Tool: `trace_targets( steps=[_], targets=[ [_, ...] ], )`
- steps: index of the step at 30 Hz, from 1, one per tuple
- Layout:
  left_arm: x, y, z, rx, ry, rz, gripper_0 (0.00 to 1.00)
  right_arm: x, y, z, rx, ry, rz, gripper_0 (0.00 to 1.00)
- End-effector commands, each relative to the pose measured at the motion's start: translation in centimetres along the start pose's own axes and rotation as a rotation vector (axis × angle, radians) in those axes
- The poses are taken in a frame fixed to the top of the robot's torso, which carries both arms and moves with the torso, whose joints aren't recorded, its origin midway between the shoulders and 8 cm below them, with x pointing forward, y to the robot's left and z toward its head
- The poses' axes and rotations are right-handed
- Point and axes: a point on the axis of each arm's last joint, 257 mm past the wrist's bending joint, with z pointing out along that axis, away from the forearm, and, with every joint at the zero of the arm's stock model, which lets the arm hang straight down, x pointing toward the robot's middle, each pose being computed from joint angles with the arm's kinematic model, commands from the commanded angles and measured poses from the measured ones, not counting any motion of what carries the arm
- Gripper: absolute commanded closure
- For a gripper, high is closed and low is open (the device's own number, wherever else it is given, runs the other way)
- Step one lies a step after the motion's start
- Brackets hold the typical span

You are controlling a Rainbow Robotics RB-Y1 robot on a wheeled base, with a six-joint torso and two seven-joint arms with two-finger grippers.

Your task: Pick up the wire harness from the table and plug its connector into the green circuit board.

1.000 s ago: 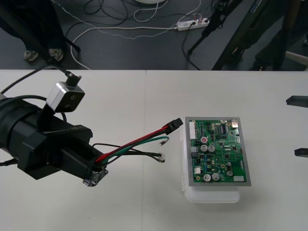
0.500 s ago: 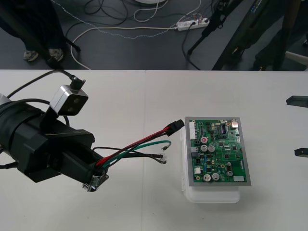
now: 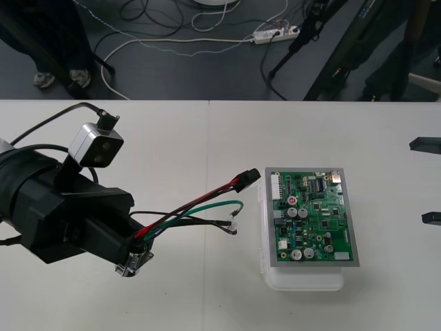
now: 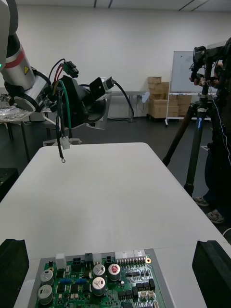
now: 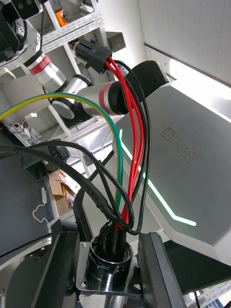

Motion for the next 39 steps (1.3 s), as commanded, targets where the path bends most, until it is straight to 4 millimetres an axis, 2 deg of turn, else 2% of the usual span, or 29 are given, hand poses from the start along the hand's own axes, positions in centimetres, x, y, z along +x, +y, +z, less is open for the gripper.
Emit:
trace_targets(
  steps=[1, 16, 26, 39],
  targets=[
    [1.3, -1.7, 1.0, 0.072, 0.032, 0.0, 1.0, -1.5, -0.5, 0.8, -0.021, -0.021, 0.008, 0.0],
    [1.1, -1.9, 1.0, 0.079, 0.026, 0.002, 1.0, -1.6, -0.3, 3.1, -0.064, -0.081, 0.04, 0.0],
    [0.9, -2.1, 0.9, 0.085, 0.018, 0.003, 1.0, -1.9, 0.8, 6.1, -0.153, -0.15, 0.092, 0.0],
    [0.8, -2.2, 0.8, 0.086, 0.014, 0.005, 1.0, -2.8, 1.3, 8.9, -0.227, -0.219, 0.128, 0.0]
  ],
)
